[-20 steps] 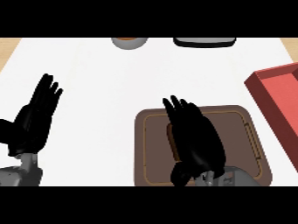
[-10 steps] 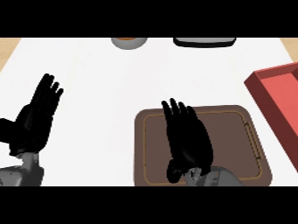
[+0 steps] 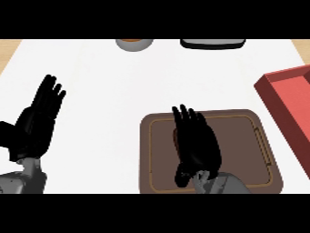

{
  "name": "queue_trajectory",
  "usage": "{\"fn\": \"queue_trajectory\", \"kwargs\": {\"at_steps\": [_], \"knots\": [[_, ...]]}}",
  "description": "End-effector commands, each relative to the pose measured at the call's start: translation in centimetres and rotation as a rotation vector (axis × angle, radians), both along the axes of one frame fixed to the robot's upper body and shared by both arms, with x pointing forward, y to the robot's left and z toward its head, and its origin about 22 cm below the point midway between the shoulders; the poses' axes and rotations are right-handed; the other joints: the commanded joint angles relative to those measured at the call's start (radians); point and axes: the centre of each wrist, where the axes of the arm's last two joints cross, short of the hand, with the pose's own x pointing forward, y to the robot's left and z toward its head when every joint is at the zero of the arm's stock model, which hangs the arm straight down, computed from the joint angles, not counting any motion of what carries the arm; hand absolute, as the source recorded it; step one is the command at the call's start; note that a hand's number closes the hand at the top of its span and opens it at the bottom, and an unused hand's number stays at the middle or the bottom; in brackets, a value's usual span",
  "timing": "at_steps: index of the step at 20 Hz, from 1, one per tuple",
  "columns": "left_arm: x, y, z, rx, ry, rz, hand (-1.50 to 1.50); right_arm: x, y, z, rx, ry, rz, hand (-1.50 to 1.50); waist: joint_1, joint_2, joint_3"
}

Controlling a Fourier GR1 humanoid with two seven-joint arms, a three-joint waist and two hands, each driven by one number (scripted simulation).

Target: Pick the sweet potato from the tray and place it in the cardboard box

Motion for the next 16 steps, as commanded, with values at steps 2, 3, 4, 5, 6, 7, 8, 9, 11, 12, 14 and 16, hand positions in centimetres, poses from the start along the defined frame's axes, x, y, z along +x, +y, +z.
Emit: {"fn": "queue_trajectory", "kwargs": {"at_steps": [2, 3, 4, 5, 6, 7, 8, 9, 11, 12, 14, 16], "knots": [[0.1, 0.0, -2.2, 0.001, 0.004, 0.008, 0.0, -0.8, 0.7, -1.0, -0.056, 0.019, -0.033, -1.5, -0.002, 0.0, 0.0], [0.1, 0.0, 0.1, 0.012, 0.001, 0.002, 0.0, 2.0, -0.6, -0.9, -0.077, 0.012, -0.049, -1.5, 0.001, 0.0, 0.0], [0.2, -0.1, -1.4, -0.001, 0.008, -0.018, 0.0, -0.4, -0.2, -1.5, -0.081, -0.004, -0.048, -1.5, -0.002, 0.0, 0.0], [-0.3, 0.3, 0.3, -0.002, -0.008, 0.01, 0.0, 0.5, -1.8, -2.4, -0.084, 0.001, -0.044, -1.5, 0.0, 0.0, 0.0], [0.2, 1.1, 0.0, 0.013, -0.01, -0.003, 0.0, 1.3, -0.6, -2.6, -0.078, 0.002, -0.067, -1.5, 0.001, 0.0, 0.0], [-0.5, 2.5, -1.6, -0.001, 0.01, -0.007, 0.0, 0.8, 0.1, -0.2, -0.08, -0.005, -0.057, -1.5, 0.001, 0.0, 0.0], [1.2, 1.7, -1.1, -0.008, -0.001, -0.01, 0.0, 1.6, 0.6, -1.7, -0.085, 0.006, -0.056, -1.5, 0.0, 0.001, 0.0], [-0.6, 0.6, 0.3, -0.004, -0.011, 0.015, 0.0, 0.4, -1.4, -4.0, -0.079, 0.008, -0.043, -1.5, 0.001, 0.0, 0.0], [-0.2, 0.6, -2.0, -0.01, 0.001, -0.007, 0.0, 1.3, 0.4, -1.9, -0.091, 0.005, -0.04, -1.5, 0.001, 0.0, 0.0], [0.6, 1.0, -1.4, -0.007, 0.002, -0.014, 0.0, 1.6, -0.1, -3.6, -0.105, 0.022, -0.041, -1.5, 0.0, 0.001, 0.0], [0.0, -0.2, -0.4, 0.02, -0.002, 0.002, 0.0, 0.5, 1.4, -2.7, -0.069, 0.027, -0.048, -1.5, 0.003, 0.0, 0.0], [0.5, 2.0, -1.3, 0.009, -0.004, 0.001, 0.0, 1.6, 0.0, -3.6, -0.077, 0.038, -0.038, -1.5, 0.001, 0.001, 0.0]]}}
